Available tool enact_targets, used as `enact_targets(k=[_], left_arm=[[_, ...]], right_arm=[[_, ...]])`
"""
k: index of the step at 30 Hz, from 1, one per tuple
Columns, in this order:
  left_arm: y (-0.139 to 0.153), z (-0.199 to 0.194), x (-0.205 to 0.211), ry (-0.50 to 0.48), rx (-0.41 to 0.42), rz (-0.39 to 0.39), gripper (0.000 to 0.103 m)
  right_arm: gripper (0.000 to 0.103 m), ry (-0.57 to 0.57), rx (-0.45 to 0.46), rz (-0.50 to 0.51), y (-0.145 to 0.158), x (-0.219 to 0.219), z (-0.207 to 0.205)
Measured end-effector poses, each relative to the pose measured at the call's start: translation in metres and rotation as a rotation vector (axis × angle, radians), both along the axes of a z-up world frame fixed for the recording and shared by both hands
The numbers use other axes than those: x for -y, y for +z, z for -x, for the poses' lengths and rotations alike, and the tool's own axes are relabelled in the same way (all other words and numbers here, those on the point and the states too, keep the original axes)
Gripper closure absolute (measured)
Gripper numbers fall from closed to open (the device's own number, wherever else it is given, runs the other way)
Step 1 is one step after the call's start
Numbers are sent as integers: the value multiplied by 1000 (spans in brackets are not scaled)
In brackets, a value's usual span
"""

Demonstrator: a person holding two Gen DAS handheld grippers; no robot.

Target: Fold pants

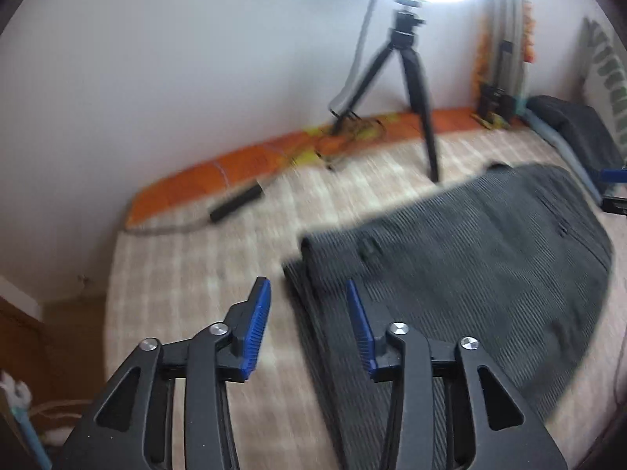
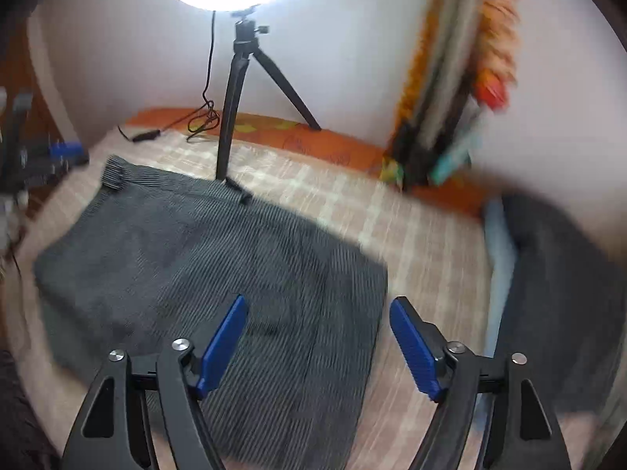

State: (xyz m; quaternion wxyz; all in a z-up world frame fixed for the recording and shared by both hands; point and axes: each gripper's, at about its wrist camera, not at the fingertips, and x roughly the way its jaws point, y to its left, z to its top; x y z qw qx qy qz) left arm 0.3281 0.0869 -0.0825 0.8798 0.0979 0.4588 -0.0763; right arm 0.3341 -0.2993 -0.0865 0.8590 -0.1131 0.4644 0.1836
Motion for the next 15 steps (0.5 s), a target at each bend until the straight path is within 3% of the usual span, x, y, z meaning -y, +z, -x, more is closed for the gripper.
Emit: enact_targets(k=[2,7,11,12,13,15], left_arm=[[-5,23,3,-20,-15,9,60],[-15,70,23,-90,18,-68,59],[-34,74,32,-93,15,-139,59],[-39,74,33,-83,33,-186,59],[-48,72,36,-77,65,-286,57],[-59,69,36,-79,74,-336,56]], right_arm=[[23,-37,-6,-16,-4,9,21],[21,-131,-51,-62,-20,24,58],[21,-227,-115,-181,-36,35,75],[21,-246,-141,-225,-40,38,78],[21,-260,-155,-253,-43,39,80],[21,-289,-175,-291,-49,38,85]])
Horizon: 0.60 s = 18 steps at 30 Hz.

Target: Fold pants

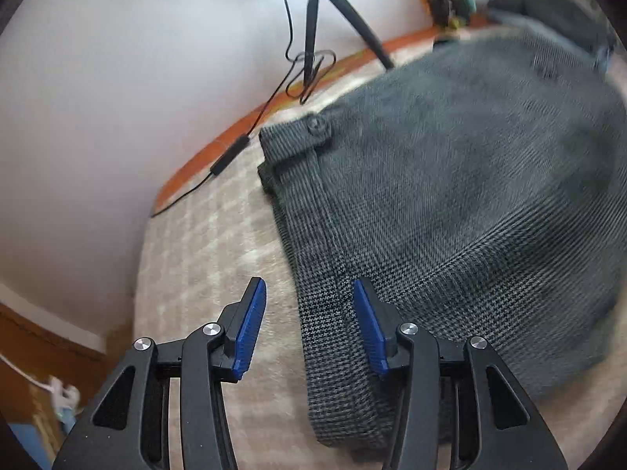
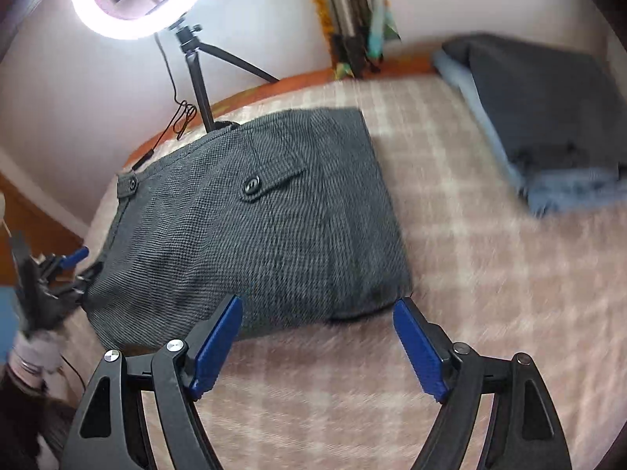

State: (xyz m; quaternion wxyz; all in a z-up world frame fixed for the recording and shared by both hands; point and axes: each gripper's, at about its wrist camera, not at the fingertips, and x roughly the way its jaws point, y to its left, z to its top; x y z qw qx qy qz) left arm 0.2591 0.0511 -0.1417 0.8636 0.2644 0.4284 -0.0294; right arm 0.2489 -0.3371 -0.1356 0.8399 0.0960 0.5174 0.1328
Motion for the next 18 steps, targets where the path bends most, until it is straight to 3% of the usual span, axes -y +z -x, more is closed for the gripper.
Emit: enact_targets(k=[5,7,8,10,15,17,18], left_arm=[[15,3,-6,23,15,65,57],[31,9,-7,26,31,131,57],[40,11,-5,36,-26,183,57],[54,13,5,13,-23,255,57],[63,10,59,-83,-6,282,57],[57,6,80,-112,-9,286,57],[51,3,92,-130,-9,277,57]], right_arm=[[21,-47,-9,-92,-10,-3,9],[21,-66,-4,-125,-14,-2,8],[21,-76,-2,-146,-16,-2,7],[20,-107,1,-192,-22,1,3],[20,-185,33,-290,-30,7,-6],[25,-194,48,-279,-31,6,-8],[33,-201,60,-264,-32,6,-8]])
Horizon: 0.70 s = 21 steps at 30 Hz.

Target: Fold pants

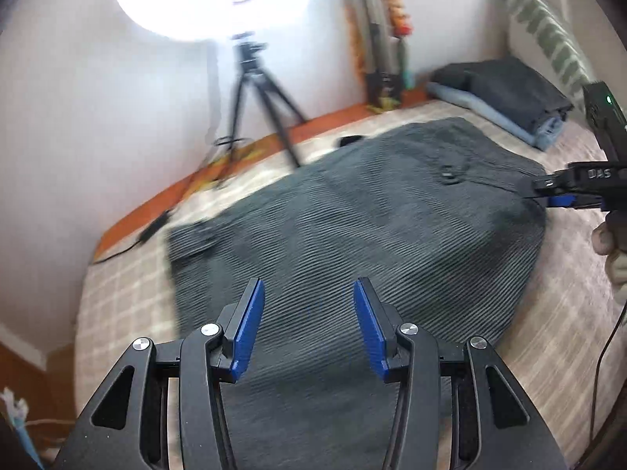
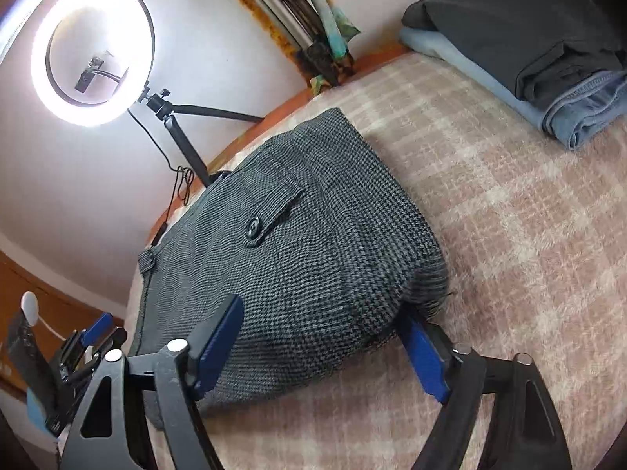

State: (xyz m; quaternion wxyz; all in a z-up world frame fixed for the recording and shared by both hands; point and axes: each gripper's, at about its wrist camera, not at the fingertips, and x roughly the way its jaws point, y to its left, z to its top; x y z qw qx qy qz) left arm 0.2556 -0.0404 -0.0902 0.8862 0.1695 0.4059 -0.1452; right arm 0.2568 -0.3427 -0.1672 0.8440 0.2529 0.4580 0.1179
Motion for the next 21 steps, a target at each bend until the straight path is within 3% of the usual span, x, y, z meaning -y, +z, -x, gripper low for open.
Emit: enact_targets(k=[1,3,6,12,15,18,21], left_arm=[[-6,0,9,-7,9,-25,57],[-26,-3,26,-28,0,-82,57],[-52,-3,37,-51,-10,-152,57],[-23,-5,30,8,29,-75,57],[-12,-6,33,8,48,-49,57],[-16,-13,40,6,39,-40,57],[-30,-20,47,7,6,-35,57]], right_arm=[[42,-8,6,19,0,-1,0],[50,-23,6,34,-1,2,0],[54,-40,0,-15,-2,13,0],[50,-75,-1,-53,-5,20,5],[43,-106,0,-64,-4,23,13],[42,-133,-3,-58,-2,30,20],[31,-154,-36,-136,-9,38,22]])
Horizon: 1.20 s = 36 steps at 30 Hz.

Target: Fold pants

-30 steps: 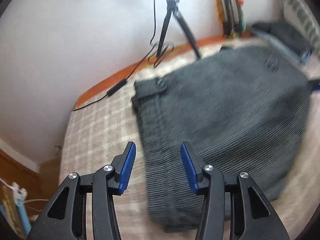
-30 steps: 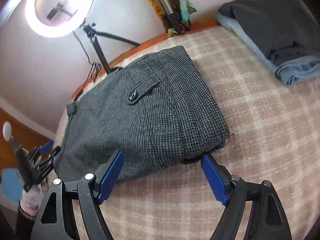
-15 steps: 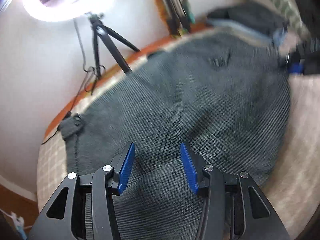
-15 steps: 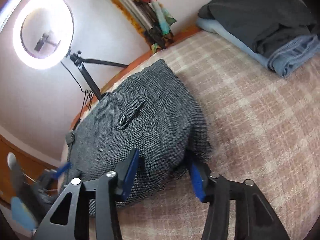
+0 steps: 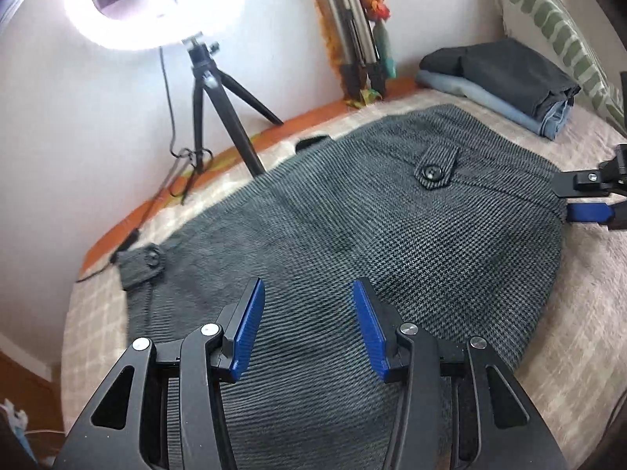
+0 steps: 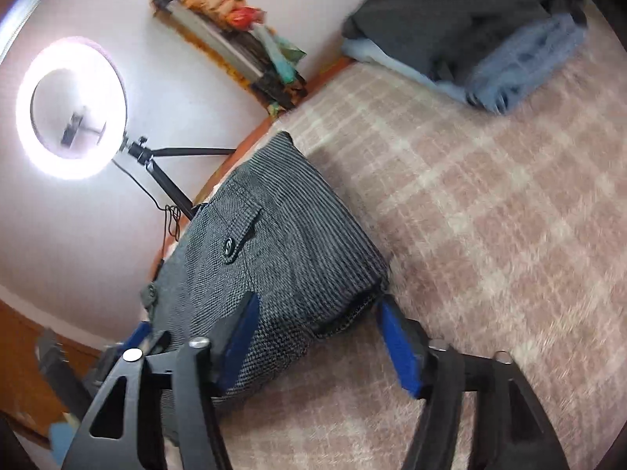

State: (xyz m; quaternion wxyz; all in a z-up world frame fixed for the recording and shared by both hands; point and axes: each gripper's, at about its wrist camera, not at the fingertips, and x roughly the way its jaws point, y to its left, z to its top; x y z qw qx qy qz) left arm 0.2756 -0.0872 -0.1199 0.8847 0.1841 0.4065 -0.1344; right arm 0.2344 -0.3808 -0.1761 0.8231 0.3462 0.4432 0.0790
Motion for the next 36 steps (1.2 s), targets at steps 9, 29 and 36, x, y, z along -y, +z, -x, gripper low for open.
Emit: enact_targets(k=[9,29,36], left_arm=[[-19,-6,3,-5,-48,8,57],[-27,29,-73,158,6,-136,57],[1,37,-84,183,7,-56,57]], right_arm=[[29,40,34,-135,-12,-11,-19],[89,93,131,192,28,-39,-39],[91,150,230,296,67,-60,-30]])
